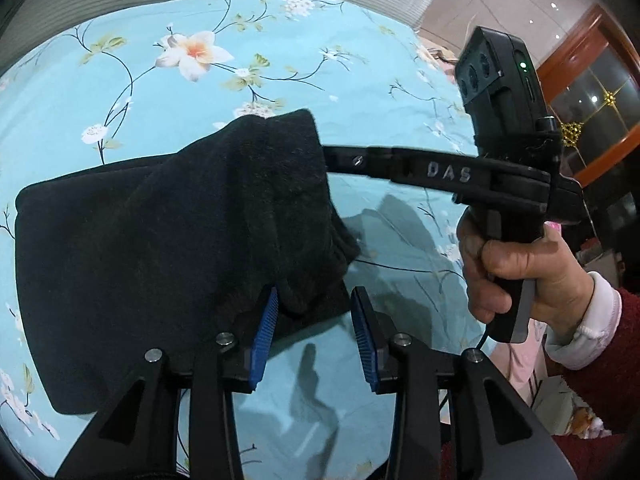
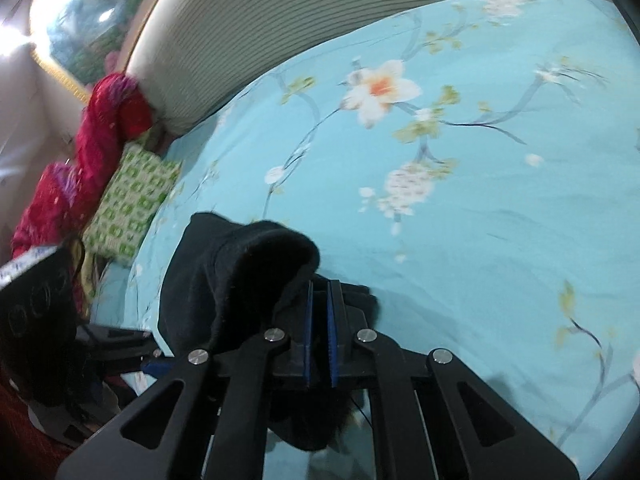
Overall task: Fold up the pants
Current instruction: 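Lift the folded end with both grippers and carry it over the bundle, then lower the held end onto the bundle, folding it in half with both grippers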
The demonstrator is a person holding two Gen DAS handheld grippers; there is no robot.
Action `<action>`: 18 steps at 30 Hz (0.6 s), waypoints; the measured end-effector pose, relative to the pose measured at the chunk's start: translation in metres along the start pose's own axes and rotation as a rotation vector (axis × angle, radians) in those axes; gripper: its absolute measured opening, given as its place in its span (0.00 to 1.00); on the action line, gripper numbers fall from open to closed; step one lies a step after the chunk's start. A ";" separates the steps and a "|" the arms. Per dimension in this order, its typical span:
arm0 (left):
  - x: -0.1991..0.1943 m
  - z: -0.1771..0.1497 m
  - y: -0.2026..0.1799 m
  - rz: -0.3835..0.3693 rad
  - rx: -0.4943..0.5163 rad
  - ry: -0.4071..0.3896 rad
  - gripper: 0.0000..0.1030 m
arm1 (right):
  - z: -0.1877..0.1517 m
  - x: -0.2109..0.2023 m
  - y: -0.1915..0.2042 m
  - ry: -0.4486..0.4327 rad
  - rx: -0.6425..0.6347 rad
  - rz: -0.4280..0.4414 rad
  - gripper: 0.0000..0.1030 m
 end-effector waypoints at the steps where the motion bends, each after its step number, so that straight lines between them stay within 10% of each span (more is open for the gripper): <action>1: -0.002 -0.001 -0.001 -0.009 -0.001 0.000 0.36 | 0.000 -0.007 -0.002 -0.015 0.019 -0.014 0.09; 6: -0.020 -0.005 0.002 -0.025 0.001 -0.020 0.41 | 0.000 -0.030 -0.003 -0.074 0.076 -0.049 0.54; 18: -0.062 -0.001 0.061 0.042 -0.149 -0.100 0.49 | 0.004 -0.027 0.035 -0.099 0.079 -0.067 0.57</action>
Point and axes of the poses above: each gripper's, at about its wrist camera, not at the fingertips, and x roughly the way its jaws point, y to its left, z to its top, the point moved 7 cm from there along x, roughly the way its jaws point, and after that the axes turned 8 degrees about -x, right-handed, at the moved point
